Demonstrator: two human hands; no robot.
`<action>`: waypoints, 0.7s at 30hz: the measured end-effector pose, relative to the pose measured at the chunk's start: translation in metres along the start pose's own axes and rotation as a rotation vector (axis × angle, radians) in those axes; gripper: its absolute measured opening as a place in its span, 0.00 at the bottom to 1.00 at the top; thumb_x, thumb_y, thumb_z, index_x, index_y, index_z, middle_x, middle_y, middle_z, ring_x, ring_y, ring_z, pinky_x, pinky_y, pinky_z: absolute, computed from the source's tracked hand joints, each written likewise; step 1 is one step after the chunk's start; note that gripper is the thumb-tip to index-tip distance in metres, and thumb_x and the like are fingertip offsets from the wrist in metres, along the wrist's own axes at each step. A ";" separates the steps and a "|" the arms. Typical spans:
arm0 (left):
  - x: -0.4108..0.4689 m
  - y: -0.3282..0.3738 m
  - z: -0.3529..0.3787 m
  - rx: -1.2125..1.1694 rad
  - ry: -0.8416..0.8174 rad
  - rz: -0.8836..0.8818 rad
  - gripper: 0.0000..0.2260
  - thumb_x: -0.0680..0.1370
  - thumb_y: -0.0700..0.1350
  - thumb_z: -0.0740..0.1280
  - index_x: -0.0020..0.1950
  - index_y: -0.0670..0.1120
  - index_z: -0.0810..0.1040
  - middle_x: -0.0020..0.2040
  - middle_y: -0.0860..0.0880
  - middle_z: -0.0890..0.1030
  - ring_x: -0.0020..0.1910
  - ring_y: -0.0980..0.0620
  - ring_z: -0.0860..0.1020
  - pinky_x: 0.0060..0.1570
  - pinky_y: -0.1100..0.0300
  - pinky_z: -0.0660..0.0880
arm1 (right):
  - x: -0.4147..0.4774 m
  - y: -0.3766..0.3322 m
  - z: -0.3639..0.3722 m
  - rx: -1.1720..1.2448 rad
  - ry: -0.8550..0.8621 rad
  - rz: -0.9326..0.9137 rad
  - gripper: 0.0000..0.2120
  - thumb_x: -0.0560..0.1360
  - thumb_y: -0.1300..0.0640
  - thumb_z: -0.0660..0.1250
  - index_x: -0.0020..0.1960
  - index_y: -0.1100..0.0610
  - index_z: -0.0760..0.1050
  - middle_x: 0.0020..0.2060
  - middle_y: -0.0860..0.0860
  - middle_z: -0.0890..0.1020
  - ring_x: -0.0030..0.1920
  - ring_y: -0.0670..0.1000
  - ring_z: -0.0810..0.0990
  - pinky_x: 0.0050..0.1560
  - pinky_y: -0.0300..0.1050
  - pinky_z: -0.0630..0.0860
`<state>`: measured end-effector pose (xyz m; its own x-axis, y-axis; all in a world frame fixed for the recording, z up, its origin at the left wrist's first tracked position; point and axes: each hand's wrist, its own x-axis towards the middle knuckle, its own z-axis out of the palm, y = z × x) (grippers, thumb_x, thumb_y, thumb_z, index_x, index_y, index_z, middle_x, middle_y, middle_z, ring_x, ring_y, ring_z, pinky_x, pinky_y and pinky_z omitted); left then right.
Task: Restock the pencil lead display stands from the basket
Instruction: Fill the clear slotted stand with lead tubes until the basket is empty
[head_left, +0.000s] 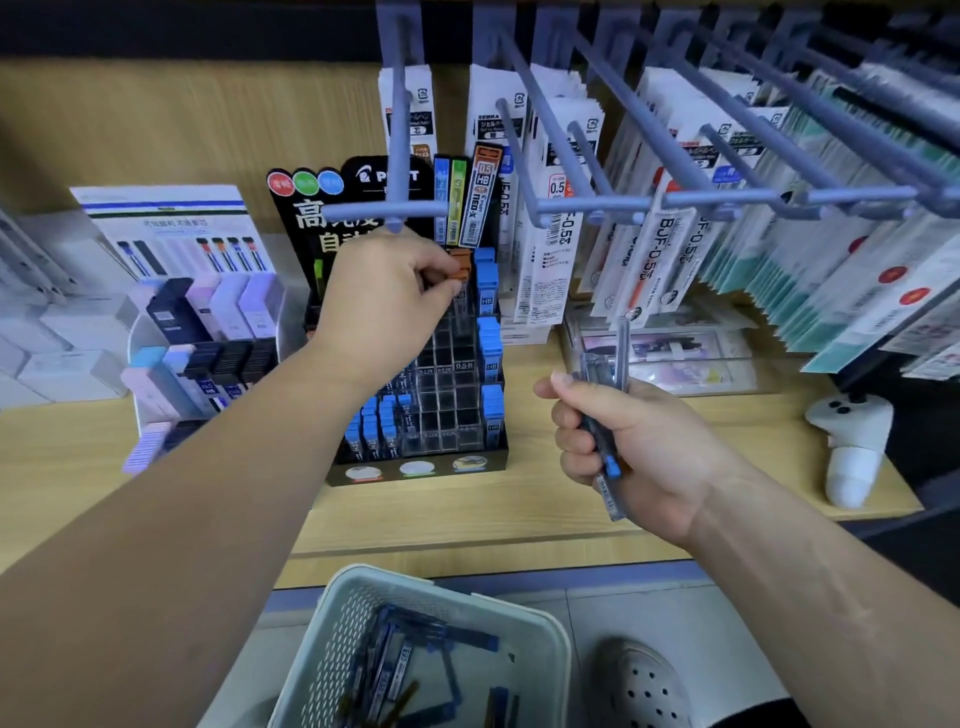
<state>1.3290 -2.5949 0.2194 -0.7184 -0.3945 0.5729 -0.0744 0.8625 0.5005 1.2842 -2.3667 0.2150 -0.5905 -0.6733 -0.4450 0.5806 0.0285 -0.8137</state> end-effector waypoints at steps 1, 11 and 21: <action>0.000 -0.001 0.001 0.022 -0.004 0.005 0.06 0.73 0.41 0.76 0.49 0.44 0.86 0.40 0.53 0.78 0.34 0.59 0.72 0.42 0.70 0.70 | -0.001 0.000 0.000 0.002 -0.013 0.001 0.19 0.68 0.54 0.73 0.55 0.63 0.79 0.31 0.50 0.72 0.27 0.45 0.66 0.26 0.35 0.62; -0.024 0.056 -0.007 -0.471 -0.124 -0.339 0.07 0.78 0.45 0.72 0.39 0.47 0.82 0.33 0.47 0.81 0.27 0.57 0.72 0.30 0.64 0.70 | -0.003 -0.004 0.008 0.134 -0.063 -0.078 0.14 0.72 0.50 0.70 0.53 0.57 0.82 0.31 0.49 0.69 0.27 0.45 0.64 0.26 0.36 0.63; -0.091 0.102 -0.009 -0.835 -0.609 -0.761 0.05 0.74 0.35 0.74 0.48 0.39 0.81 0.38 0.41 0.85 0.32 0.49 0.81 0.30 0.58 0.76 | -0.002 -0.001 0.018 0.298 0.135 -0.225 0.07 0.81 0.54 0.68 0.53 0.57 0.82 0.32 0.50 0.74 0.29 0.47 0.72 0.29 0.39 0.72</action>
<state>1.3927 -2.4738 0.2243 -0.9014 -0.2997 -0.3124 -0.3084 -0.0618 0.9492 1.2951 -2.3786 0.2240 -0.7781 -0.5348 -0.3293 0.5541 -0.3377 -0.7609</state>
